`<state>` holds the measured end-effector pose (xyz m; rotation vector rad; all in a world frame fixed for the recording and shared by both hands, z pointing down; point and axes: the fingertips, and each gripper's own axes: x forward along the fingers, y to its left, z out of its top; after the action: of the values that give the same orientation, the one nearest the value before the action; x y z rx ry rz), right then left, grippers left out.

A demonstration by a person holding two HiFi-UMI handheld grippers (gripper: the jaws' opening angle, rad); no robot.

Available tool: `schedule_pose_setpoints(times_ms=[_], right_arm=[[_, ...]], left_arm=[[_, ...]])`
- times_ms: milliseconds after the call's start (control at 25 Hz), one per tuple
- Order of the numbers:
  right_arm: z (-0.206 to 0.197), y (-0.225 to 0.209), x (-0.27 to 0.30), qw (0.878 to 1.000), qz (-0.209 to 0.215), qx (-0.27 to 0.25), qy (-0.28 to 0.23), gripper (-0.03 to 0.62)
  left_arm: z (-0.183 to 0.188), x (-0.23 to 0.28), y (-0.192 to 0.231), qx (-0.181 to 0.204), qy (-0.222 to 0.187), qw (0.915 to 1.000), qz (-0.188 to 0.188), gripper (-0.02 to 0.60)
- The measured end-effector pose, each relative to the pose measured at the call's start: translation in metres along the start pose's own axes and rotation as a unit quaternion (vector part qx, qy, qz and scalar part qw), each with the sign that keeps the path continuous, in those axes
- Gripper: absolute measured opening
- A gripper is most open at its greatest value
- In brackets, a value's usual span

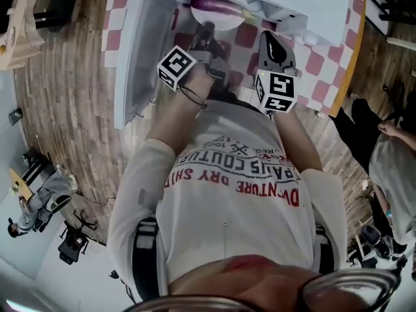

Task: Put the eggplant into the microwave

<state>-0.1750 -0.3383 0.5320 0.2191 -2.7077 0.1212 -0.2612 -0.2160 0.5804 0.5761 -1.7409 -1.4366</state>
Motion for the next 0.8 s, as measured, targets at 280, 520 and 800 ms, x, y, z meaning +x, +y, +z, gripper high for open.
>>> schedule_pose_setpoints(times_ms=[280, 520, 800], right_arm=[[-0.009, 0.001, 0.026, 1.000, 0.001, 0.013, 0.018, 0.021], [-0.019, -0.006, 0.041, 0.999, -0.007, 0.023, 0.037, 0.021], [-0.021, -0.002, 0.054, 0.998, -0.007, 0.029, 0.050, 0.021]], left_arm=[[0.008, 0.026, 0.016, -0.014, 0.007, 0.9996, 0.024, 0.032], [0.012, 0.046, 0.019, -0.015, 0.014, 0.9994, 0.029, 0.032], [0.019, 0.062, 0.024, -0.012, 0.024, 0.9986, 0.046, 0.032]])
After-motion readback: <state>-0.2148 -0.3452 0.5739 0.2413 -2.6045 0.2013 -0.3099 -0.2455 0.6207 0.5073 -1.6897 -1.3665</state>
